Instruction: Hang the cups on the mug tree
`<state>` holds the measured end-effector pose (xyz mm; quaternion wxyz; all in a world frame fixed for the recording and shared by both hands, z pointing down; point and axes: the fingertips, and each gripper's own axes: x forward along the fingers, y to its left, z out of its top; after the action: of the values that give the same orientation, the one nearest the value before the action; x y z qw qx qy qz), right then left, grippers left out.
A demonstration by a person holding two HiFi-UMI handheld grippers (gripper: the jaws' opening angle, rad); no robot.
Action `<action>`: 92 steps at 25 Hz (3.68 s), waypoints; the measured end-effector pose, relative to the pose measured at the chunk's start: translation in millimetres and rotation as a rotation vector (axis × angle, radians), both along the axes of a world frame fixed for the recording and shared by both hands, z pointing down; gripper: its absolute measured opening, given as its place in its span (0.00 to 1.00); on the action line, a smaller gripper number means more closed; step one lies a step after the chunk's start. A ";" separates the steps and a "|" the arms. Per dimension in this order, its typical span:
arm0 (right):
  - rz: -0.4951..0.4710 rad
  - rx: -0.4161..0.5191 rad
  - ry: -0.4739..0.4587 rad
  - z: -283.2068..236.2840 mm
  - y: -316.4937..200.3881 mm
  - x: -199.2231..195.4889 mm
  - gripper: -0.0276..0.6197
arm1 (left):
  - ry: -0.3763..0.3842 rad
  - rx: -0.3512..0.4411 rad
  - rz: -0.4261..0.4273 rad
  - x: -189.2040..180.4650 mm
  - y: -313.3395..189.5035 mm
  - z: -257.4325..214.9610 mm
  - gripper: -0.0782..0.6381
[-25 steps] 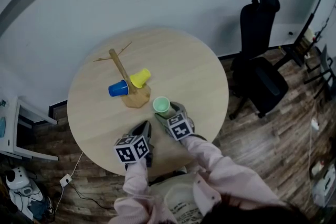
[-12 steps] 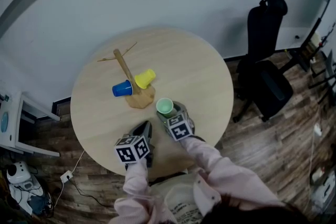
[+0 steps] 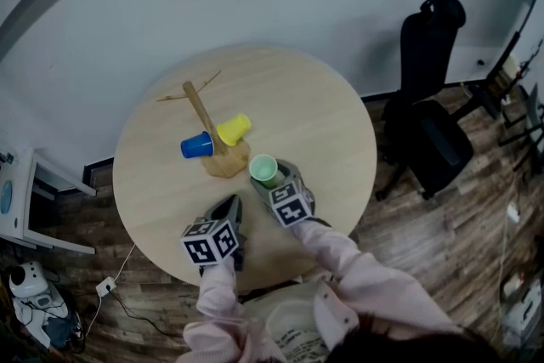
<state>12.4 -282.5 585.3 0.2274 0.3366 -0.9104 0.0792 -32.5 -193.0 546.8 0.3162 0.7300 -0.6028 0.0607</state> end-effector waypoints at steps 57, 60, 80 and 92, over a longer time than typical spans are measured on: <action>-0.088 0.403 0.204 -187.8 -99.6 -32.9 0.52 | -0.082 0.308 0.021 -67.4 -48.4 -155.7 0.13; -0.096 0.421 0.221 -194.4 -101.3 -35.9 0.52 | -0.077 0.304 0.022 -67.2 -48.7 -153.2 0.13; -0.132 0.555 0.378 -226.7 -110.1 -52.4 0.52 | -0.062 0.308 0.035 -68.1 -49.1 -153.7 0.13; -0.146 0.632 0.460 -230.4 -108.1 -66.0 0.52 | -0.061 0.311 0.052 -71.0 -43.9 -146.6 0.13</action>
<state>-53.6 -390.6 354.8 0.3157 0.3335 -0.8366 -0.2987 -103.5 -236.9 400.2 0.1791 0.7833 -0.5953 -0.0031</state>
